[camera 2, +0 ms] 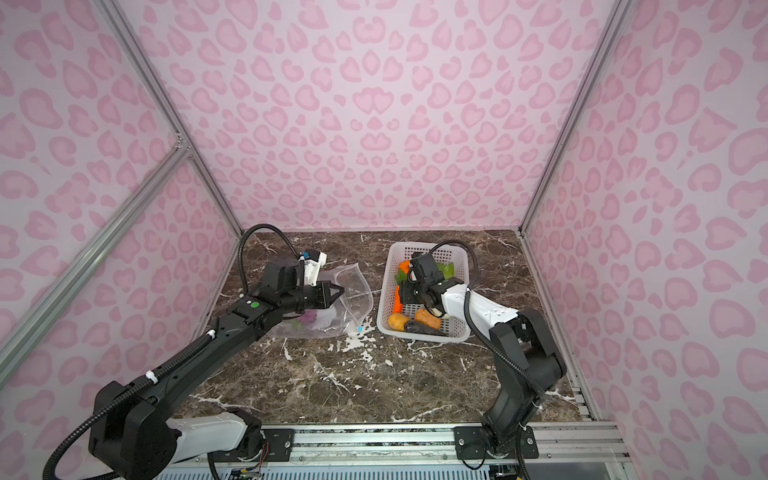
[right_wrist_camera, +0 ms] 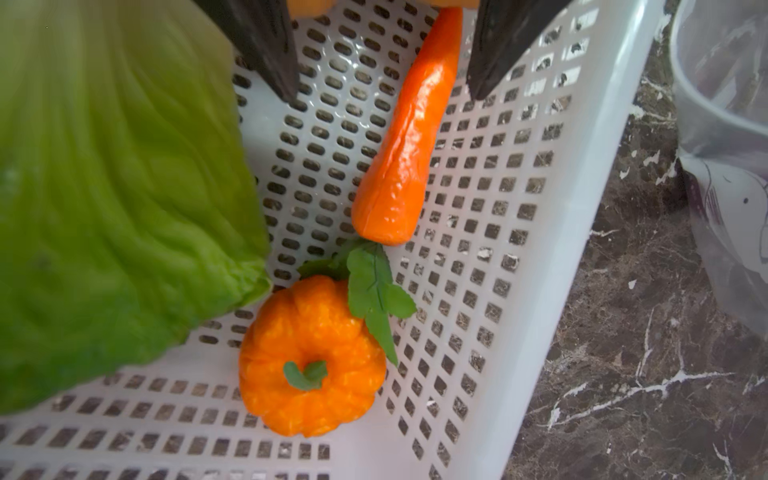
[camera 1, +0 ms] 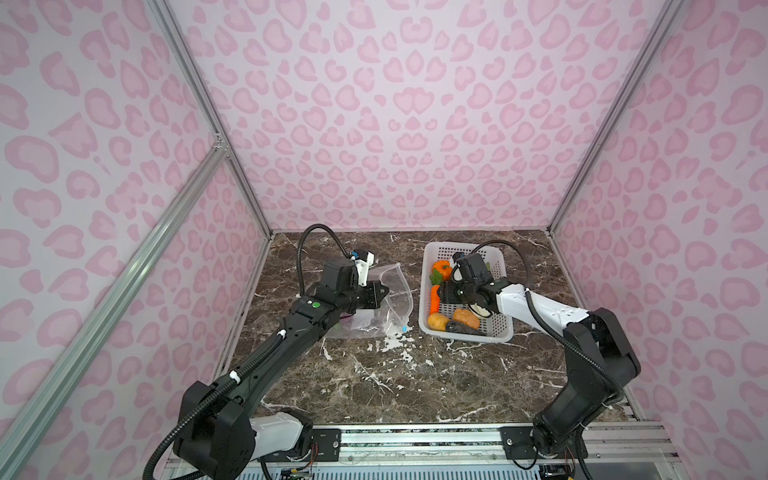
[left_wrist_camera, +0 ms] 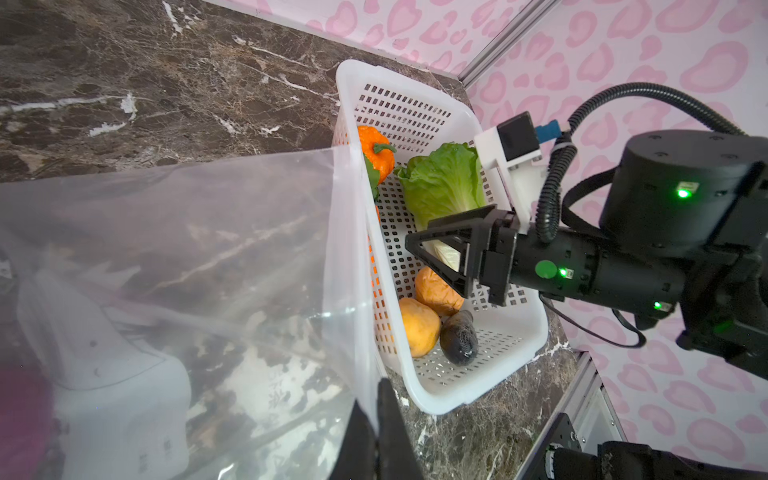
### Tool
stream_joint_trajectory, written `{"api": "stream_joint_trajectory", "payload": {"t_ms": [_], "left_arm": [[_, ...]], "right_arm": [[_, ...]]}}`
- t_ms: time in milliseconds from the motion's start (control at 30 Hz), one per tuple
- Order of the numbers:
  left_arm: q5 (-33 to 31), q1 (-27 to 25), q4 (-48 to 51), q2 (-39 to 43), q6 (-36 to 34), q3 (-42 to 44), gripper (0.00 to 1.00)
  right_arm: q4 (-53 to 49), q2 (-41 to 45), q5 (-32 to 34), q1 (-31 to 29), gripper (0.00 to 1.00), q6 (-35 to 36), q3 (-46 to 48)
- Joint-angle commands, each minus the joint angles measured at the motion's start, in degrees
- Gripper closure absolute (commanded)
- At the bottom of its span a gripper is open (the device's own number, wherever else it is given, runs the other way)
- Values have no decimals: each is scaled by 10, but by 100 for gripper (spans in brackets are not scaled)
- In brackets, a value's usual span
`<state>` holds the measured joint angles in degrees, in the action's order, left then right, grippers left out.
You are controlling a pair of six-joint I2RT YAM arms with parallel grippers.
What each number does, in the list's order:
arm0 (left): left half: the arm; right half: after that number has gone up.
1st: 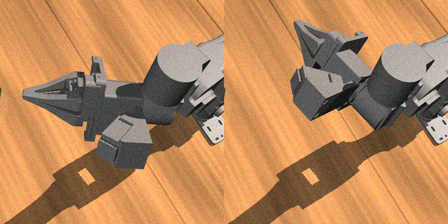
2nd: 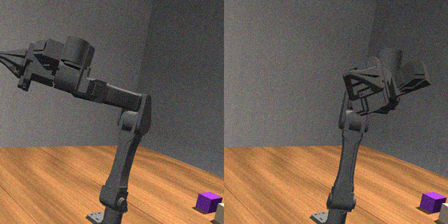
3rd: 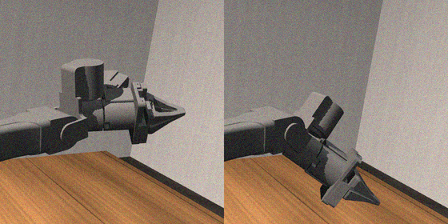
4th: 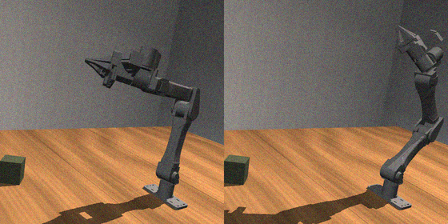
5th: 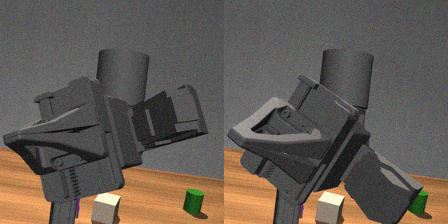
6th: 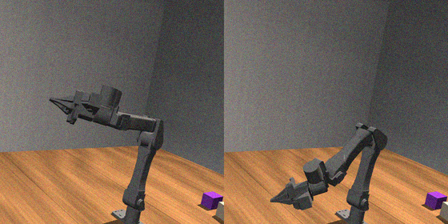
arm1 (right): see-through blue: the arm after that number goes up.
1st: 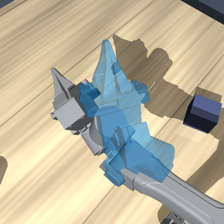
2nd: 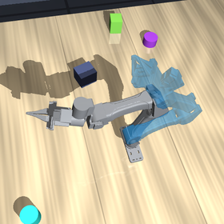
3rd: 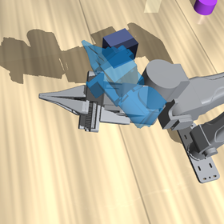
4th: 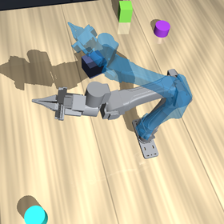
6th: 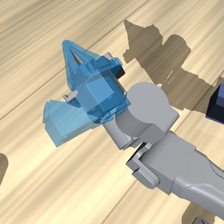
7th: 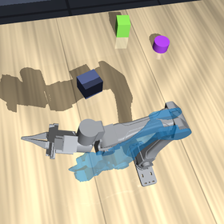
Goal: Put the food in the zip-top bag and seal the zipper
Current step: 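Return the right gripper to the basket and grasp the orange carrot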
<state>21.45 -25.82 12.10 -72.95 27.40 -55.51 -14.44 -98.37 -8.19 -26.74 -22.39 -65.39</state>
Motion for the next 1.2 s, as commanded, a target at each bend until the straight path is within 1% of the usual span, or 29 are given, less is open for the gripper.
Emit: {"api": "stream_joint_trajectory", "payload": {"t_ms": [0, 133, 467, 667, 767, 867, 1033, 1167], "left_arm": [[3, 0, -11, -1, 0, -3, 98], [2, 0, -10, -3, -1, -4, 98], [3, 0, -10, -3, -1, -4, 98], [3, 0, -9, -2, -2, -5, 98], [2, 0, -9, -2, -2, -5, 98], [1, 0, -9, 0, -2, -4, 98], [1, 0, -9, 1, -2, -4, 98], [1, 0, -9, 3, -2, -4, 98]], "right_arm": [[4, -31, -18, 0, 34, -16, -23], [0, -62, -19, 0, 34, -25, -42], [7, -123, -17, -1, 36, -53, -50], [16, -147, -18, -1, 40, -59, -58], [18, -153, -15, -1, 44, -61, -59], [24, -154, -16, 0, 50, -64, -54], [42, -136, -16, 1, 65, -67, -38], [45, -120, -14, 0, 70, -66, -33]]}}
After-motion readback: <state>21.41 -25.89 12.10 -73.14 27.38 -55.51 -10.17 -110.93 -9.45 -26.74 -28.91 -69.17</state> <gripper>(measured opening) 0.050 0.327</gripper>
